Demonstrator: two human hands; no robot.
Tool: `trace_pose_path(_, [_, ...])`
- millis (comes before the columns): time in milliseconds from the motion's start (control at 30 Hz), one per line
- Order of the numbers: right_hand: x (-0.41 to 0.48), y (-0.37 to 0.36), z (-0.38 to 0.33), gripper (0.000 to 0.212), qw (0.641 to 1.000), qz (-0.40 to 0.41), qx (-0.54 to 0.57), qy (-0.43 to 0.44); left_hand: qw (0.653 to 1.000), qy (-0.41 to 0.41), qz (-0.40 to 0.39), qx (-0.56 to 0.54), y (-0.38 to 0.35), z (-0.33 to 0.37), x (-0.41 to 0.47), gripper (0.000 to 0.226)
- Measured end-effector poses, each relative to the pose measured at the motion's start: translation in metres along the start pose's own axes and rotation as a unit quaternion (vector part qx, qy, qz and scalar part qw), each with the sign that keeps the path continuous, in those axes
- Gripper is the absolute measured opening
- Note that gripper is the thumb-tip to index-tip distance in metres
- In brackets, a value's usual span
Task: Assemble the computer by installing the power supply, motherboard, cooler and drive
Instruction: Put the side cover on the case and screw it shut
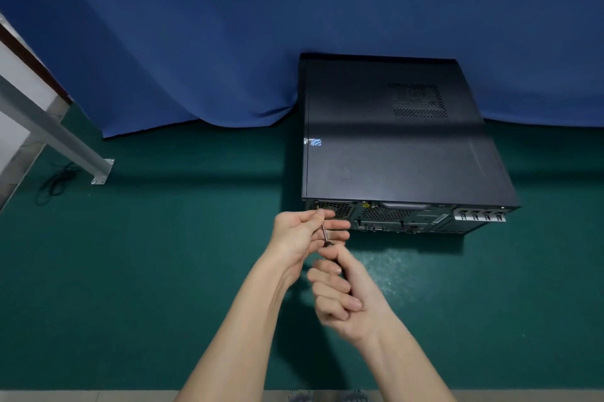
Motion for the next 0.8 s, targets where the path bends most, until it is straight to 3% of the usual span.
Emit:
trace_pose_path(67, [-0.002,0.010,-0.005,0.024,0.996,0.023,-0.079,0.018,0.999,-0.020,0.041,0.028,0.003,0.004,0.001,0.019])
trace_pose_path(133, [-0.006,0.024,-0.023,0.016,0.952,0.084,-0.280,0.090,0.997,-0.037,0.065,0.036,0.002,0.007,-0.001,0.016])
trace_pose_path(200, [-0.010,0.029,-0.052,0.022,0.832,0.147,-0.483,0.229,0.996,-0.037,0.071,0.038,0.003,0.009,-0.001,0.015])
trace_pose_path(267, [-0.019,0.014,-0.070,0.029,0.696,0.185,-0.601,0.347,0.996,-0.035,0.077,0.040,0.006,0.009,0.001,0.015])
trace_pose_path(300, [-0.020,0.012,-0.068,0.033,0.688,0.186,-0.600,0.364,0.996,-0.035,0.075,0.042,0.007,0.009,0.002,0.016])
trace_pose_path(333, [-0.018,0.014,-0.063,0.034,0.741,0.170,-0.540,0.361,0.996,-0.037,0.071,0.043,0.007,0.010,0.002,0.016])
trace_pose_path(400, [-0.008,0.017,-0.047,0.028,0.885,0.108,-0.339,0.299,0.996,-0.045,0.071,0.041,0.013,0.011,0.002,0.019])
trace_pose_path(433, [-0.007,0.015,-0.041,0.028,0.918,0.088,-0.277,0.268,0.993,-0.051,0.095,0.046,0.021,0.013,0.002,0.024])
trace_pose_path(467, [-0.007,0.015,-0.041,0.029,0.926,0.080,-0.268,0.253,0.985,-0.065,0.148,0.067,0.033,0.018,0.002,0.030])
trace_pose_path(533, [-0.008,0.019,-0.046,0.029,0.906,0.101,-0.316,0.262,0.936,-0.110,0.301,0.142,0.061,0.041,-0.003,0.040])
trace_pose_path(567, [-0.008,0.022,-0.051,0.024,0.884,0.126,-0.354,0.279,0.913,-0.131,0.345,0.174,0.068,0.054,-0.004,0.041])
trace_pose_path(600, [-0.009,0.023,-0.057,0.022,0.856,0.153,-0.388,0.305,0.910,-0.140,0.336,0.198,0.066,0.065,0.001,0.041])
trace_pose_path(700, [-0.022,0.015,-0.075,0.027,0.723,0.213,-0.501,0.424,0.958,-0.112,0.157,0.212,0.035,0.072,0.030,0.055])
trace_pose_path(800, [-0.032,0.006,-0.075,0.028,0.602,0.229,-0.590,0.487,0.970,-0.092,0.090,0.204,0.024,0.066,0.039,0.057])
Point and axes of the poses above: each hand's wrist, its own x-axis towards the middle knuckle, its own y-axis out of the back of the hand, z = x × y, the point moved 9 cm from there along x, towards the middle knuckle, and after that the axes turned 13 degrees about y, right-handed, at the moved point
